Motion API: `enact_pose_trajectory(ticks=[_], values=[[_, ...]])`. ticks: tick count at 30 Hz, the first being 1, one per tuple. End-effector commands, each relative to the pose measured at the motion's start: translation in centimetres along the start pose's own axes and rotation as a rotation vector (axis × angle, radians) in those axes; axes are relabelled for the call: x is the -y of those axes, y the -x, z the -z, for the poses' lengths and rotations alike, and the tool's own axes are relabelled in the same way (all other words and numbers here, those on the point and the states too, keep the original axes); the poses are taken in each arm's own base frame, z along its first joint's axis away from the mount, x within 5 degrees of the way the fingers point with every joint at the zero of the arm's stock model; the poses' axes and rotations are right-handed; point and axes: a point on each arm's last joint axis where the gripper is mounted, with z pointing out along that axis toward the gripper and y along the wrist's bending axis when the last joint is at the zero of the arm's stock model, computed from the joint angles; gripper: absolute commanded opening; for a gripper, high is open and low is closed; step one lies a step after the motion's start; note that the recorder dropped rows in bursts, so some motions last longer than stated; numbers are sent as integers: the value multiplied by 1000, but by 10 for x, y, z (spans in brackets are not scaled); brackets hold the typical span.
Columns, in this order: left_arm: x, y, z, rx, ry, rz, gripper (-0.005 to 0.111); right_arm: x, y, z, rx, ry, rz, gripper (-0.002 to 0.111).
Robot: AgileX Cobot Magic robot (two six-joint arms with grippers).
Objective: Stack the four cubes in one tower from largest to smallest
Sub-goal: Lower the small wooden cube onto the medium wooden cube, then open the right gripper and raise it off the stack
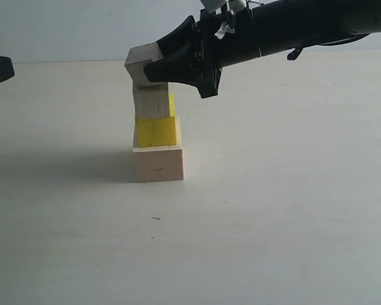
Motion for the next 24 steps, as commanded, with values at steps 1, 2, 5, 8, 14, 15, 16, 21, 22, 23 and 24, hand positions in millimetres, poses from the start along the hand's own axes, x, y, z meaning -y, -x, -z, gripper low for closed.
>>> enact_pose_trajectory(ticks=[1,2,5,8,14,15,16,21,22,23,24], values=[[0,-1,1,6,8,1,0,2,1,0,2,-19,0,45],[0,-1,1,6,8,1,0,2,1,0,2,-19,0,47],[0,-1,1,6,8,1,0,2,1,0,2,-19,0,53],[0,-1,1,6,8,1,0,2,1,0,2,-19,0,58],[0,-1,1,6,8,-1,0,2,1,0,2,-19,0,61],[0,-1,1,6,8,-1,0,2,1,0,5,-12,0,61],[0,-1,1,6,8,-1,0,1,2,0,8,-7,0,61],[0,-1,1,6,8,-4,0,-2,14,5,43,-8,-64,61],[0,-1,1,6,8,-4,0,-3,16,6,46,-10,-72,61],[0,-1,1,6,8,-4,0,-4,20,8,50,-12,-86,61],[0,-1,1,6,8,-7,0,-4,23,9,54,-14,-103,61]])
